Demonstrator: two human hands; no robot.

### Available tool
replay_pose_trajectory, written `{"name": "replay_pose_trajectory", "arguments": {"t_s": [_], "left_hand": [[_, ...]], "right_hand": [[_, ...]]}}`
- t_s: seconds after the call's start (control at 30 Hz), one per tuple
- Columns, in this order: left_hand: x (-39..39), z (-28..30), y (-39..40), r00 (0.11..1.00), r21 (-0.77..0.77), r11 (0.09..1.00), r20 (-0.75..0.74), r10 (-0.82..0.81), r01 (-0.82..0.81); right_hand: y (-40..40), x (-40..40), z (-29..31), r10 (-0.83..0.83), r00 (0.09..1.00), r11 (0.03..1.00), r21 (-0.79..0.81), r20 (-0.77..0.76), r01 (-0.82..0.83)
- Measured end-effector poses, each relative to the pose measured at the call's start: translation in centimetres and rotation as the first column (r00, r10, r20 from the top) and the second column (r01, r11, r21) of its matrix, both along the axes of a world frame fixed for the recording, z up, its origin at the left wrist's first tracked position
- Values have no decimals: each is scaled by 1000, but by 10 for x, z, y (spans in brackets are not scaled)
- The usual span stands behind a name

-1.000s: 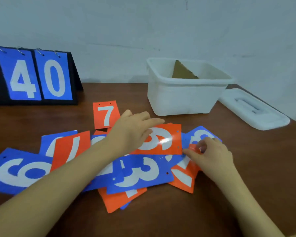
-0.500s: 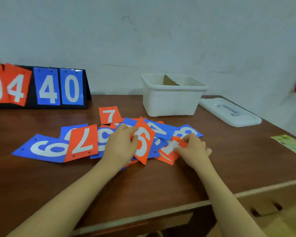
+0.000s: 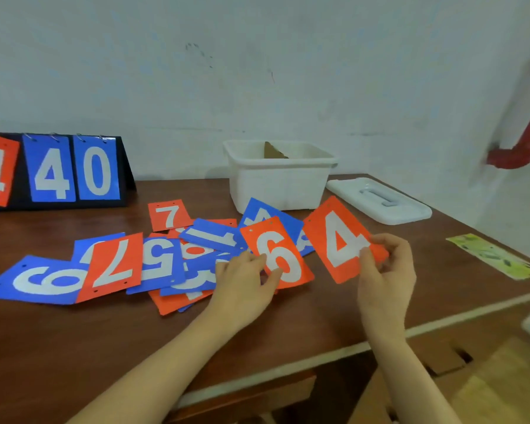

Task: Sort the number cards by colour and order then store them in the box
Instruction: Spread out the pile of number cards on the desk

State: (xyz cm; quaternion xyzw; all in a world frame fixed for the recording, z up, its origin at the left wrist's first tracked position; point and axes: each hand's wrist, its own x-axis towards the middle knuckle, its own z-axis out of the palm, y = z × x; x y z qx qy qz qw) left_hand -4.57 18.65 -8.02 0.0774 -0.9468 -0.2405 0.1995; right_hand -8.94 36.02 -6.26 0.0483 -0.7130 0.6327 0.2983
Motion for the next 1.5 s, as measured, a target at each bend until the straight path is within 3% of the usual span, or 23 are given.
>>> {"name": "replay_pose_trajectory", "arguments": {"t_s": [0.13,0.27,0.33,0.37,0.43,0.5,0.63,0.73,0.83,0.9,0.97,1.1,1.2,1.27,1.37,1.5], "left_hand": [[5,-3,6,995,-148,985,45,-86,92],[10,-4,14,987,-162,973,33,-160,163],[9,1,18,987,-64,985,-20,-160,158],[9,4,21,985,58,984,-59,-163,167],[9,10,29,979,362,914,-155,-133,182],[10,15,36,977,527,839,-210,-32,140],[4,18,41,955,657,748,-270,123,89],[-1,19,45,954,716,692,-262,146,91],[-10,16,51,958,778,620,-243,154,97],[-19,14,57,961,786,612,-224,160,81],[-29,14,65,966,779,624,-206,154,66],[-49,12,81,971,753,656,-194,137,58],[-57,11,93,974,724,685,-206,98,84],[-60,9,98,981,640,761,-194,26,107],[-59,4,104,994,295,951,-69,-80,97],[-56,1,113,982,-133,980,139,-129,147]], "right_hand": [[8,-3,-7,-34,998,995,-90,57,39],[12,1,-8,-42,999,989,-141,26,45],[14,1,-5,10,1000,989,-151,16,-7],[13,0,-4,75,997,989,-134,36,-70],[7,0,-6,235,967,969,-100,97,-225],[1,2,-9,362,924,930,-118,125,-348],[2,1,-11,471,868,881,-146,158,-451],[6,-11,-8,414,862,908,-64,292,-414],[11,-17,-4,505,781,860,-139,367,-491],[15,-21,-3,469,820,881,-114,329,-458],[22,-25,-3,405,860,913,-83,311,-400],[52,-38,-3,362,844,931,-194,395,-309],[81,-53,-1,149,927,989,-36,344,-145],[99,-66,0,39,953,985,148,302,-88],[123,-97,-6,-66,934,838,528,352,-140],[145,-120,-14,-259,897,586,797,357,-147]]}}
